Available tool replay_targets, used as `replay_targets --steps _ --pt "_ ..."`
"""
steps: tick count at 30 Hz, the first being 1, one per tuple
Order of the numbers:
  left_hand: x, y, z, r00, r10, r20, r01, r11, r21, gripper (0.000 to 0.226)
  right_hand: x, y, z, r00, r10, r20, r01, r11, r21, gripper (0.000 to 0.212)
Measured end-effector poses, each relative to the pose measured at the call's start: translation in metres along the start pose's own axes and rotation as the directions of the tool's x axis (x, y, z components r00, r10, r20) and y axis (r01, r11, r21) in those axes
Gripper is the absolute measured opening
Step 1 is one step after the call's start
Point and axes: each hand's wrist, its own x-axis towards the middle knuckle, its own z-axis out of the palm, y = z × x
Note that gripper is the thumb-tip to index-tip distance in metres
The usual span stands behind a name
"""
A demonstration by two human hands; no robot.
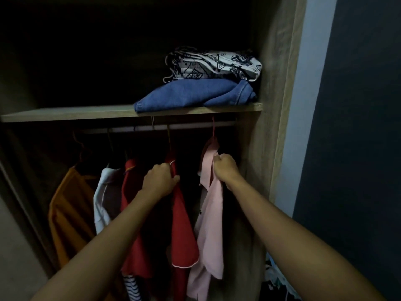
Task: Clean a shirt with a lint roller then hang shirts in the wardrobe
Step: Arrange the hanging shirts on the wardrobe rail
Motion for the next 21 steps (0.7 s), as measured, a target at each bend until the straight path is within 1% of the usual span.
replay_targets --steps 3,5,7,10,12,14,15,17,19,21 --pt "-0.001 0.002 0.001 1.0 0.008 -0.005 -0.008 1.0 0.006 0.04 0.003 0.011 0.001 0.999 0.019 0.03 -0.018 0.999 -0.034 0.037" --pt "-0.001 0.002 0.002 1.0 0.011 -0.004 -0.011 1.0 0.006 0.04 0.003 0.016 0.001 0.999 0.016 0.032 -0.014 0.998 -0.063 0.041" --pt "-0.004 0.001 0.0 1.0 0.012 -0.007 -0.012 1.0 0.008 0.04 0.004 0.02 0.0 1.0 0.0 0.029 0.003 0.995 -0.099 0.041" --pt "-0.009 -0.006 -0.003 0.999 0.036 -0.027 -0.035 0.999 0.012 0.039 0.0 0.021 0.0 0.999 -0.04 0.002 0.04 0.986 -0.164 0.032" --pt "-0.013 -0.012 -0.006 0.994 0.087 -0.064 -0.089 0.996 -0.029 0.035 -0.007 0.02 0.0 0.988 -0.132 -0.086 0.115 0.977 -0.177 0.021" --pt "-0.021 -0.024 -0.012 0.976 0.163 -0.144 -0.176 0.981 -0.083 0.035 -0.018 0.015 0.005 0.953 -0.262 -0.15 0.244 0.961 -0.128 0.016" --pt "-0.026 -0.029 -0.015 0.958 0.204 -0.2 -0.227 0.969 -0.095 0.036 -0.026 0.01 0.008 0.939 -0.309 -0.152 0.299 0.95 -0.085 0.013" --pt "-0.041 -0.047 -0.023 0.918 0.244 -0.312 -0.295 0.947 -0.128 0.039 -0.046 -0.003 0.022 0.915 -0.386 -0.117 0.389 0.921 0.007 0.002" --pt "-0.06 -0.07 -0.033 0.864 0.24 -0.442 -0.333 0.932 -0.145 0.036 -0.068 -0.016 0.044 0.888 -0.45 -0.091 0.455 0.889 0.053 0.006" --pt "-0.081 -0.096 -0.043 0.802 0.218 -0.556 -0.333 0.936 -0.114 0.033 -0.091 -0.024 0.075 0.87 -0.492 -0.024 0.492 0.864 0.104 0.005"
